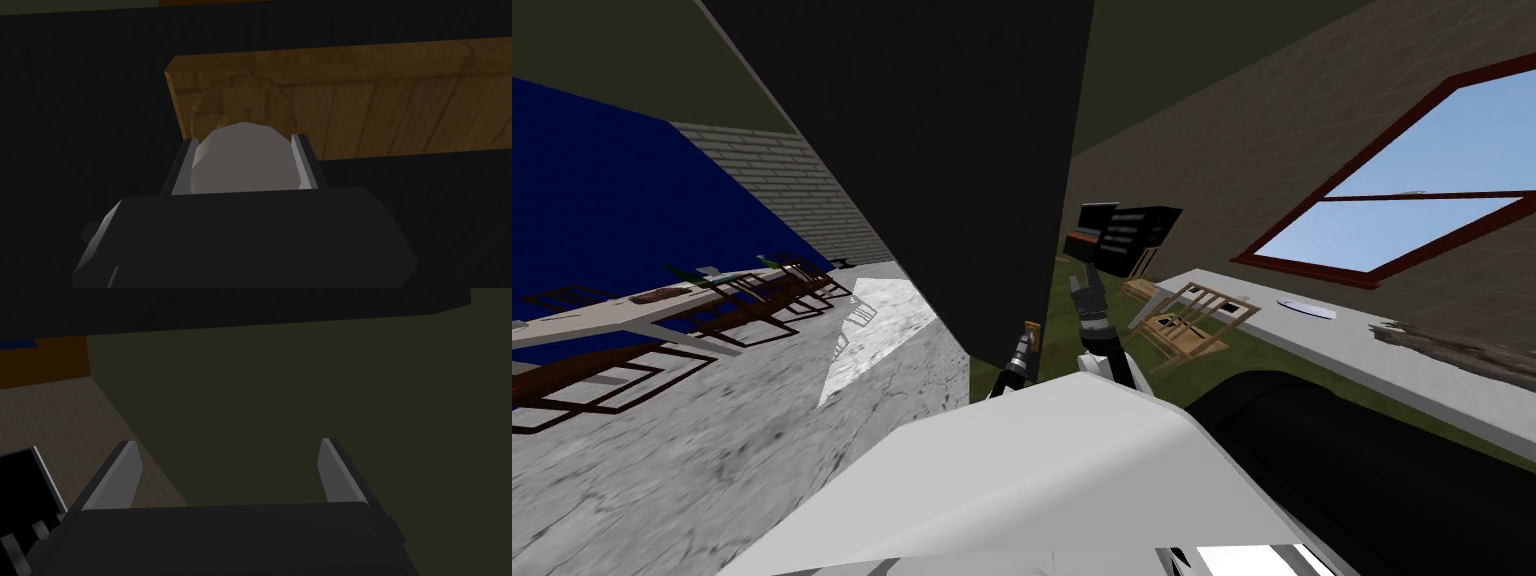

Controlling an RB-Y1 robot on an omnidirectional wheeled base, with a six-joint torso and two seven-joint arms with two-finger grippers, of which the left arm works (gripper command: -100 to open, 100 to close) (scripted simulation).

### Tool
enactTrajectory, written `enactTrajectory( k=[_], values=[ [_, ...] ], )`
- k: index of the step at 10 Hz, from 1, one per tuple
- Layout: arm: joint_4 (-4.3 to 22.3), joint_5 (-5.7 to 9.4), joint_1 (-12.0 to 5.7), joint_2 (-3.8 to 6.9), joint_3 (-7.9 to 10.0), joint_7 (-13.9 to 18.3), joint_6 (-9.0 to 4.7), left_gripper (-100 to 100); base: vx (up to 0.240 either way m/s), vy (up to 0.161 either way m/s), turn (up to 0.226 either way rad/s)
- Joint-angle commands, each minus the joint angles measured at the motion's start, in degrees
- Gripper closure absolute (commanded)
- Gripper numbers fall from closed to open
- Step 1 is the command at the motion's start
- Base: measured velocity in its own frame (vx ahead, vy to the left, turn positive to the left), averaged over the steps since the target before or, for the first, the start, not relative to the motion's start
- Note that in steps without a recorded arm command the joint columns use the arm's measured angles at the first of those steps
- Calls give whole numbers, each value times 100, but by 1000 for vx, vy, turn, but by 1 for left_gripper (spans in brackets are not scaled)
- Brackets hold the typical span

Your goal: Push the door open

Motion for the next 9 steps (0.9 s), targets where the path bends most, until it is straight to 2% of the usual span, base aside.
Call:
enactTrajectory(
  k=[1,3,5,8,9],
  values=[
    [22,-2,-20,109,118,1,3,100,55,-112,53],
    [49,-5,-44,162,263,2,6,100,79,-182,96],
    [80,-8,-73,137,432,4,10,100,117,-219,98],
    [125,-12,-113,-55,673,6,16,100,110,-195,94],
    [142,-14,-128,-187,764,7,18,100,95,-175,108]
  ],
)
